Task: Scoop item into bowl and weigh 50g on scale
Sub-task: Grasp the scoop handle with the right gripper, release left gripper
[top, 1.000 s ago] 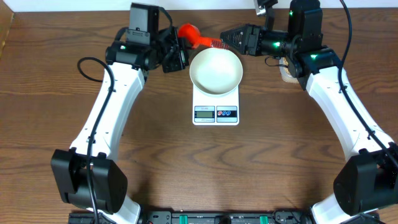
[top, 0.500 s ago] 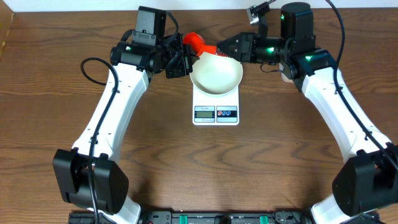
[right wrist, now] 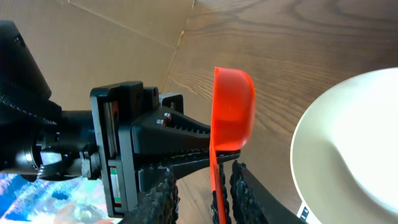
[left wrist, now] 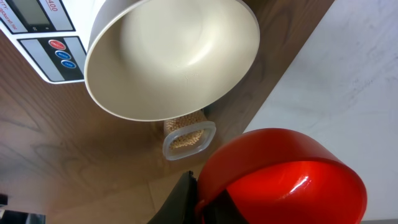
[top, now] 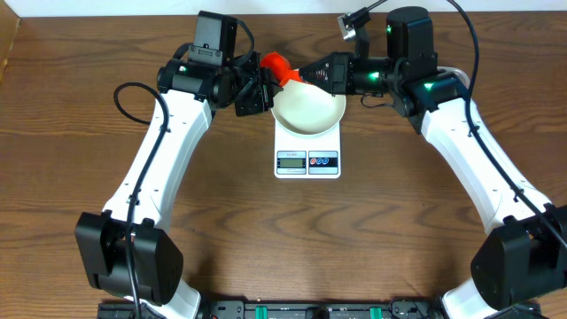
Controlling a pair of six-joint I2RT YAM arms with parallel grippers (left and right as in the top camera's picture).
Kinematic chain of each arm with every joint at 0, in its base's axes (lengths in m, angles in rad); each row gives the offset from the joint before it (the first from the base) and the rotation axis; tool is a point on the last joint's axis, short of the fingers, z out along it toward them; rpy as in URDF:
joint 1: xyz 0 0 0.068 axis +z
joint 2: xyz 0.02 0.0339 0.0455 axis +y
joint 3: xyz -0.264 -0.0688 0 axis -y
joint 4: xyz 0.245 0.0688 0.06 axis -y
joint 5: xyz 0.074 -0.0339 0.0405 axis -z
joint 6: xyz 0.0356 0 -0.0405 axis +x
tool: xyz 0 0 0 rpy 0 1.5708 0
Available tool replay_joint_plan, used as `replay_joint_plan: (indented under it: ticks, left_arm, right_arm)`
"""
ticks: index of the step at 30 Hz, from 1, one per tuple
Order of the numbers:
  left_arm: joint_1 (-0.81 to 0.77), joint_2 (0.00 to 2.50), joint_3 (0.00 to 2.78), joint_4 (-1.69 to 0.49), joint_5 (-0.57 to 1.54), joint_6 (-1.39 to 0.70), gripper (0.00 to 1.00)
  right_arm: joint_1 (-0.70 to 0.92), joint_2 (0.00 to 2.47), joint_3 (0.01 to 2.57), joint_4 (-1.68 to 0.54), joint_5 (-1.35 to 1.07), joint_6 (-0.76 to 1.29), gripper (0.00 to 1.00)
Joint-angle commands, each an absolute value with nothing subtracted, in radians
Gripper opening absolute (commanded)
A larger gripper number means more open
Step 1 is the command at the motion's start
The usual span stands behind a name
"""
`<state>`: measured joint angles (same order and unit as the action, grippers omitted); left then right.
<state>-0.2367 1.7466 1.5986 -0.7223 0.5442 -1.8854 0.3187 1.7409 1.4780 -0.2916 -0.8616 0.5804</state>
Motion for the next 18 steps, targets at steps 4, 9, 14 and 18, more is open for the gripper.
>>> replay_joint_plan:
  ticks: [4,9,14,18]
  left_arm:
    - [-0.237,1.745,1.607,-0.726,0.535,-1.883,0.07]
    - [-0.237,1.745,1.607,-0.726,0.535,-1.883,0.07]
    - [-0.237,1.745,1.607,-0.726,0.535,-1.883,0.07]
    - [-0.237,1.745,1.607,-0.726,0.535,-1.883,0.07]
  right_arm:
    - [0.329,1.741,1.492,-0.322,-0.839,0.557,0.21]
    - [0.329,1.741,1.491,-0.344,-0.836,0.541,0.2]
    - [0.329,1.741,1.491,-0.353,-0.837,0.536,0.19]
    - [0.329,1.741,1.491,-0.356,-0.837,0.534,0.18]
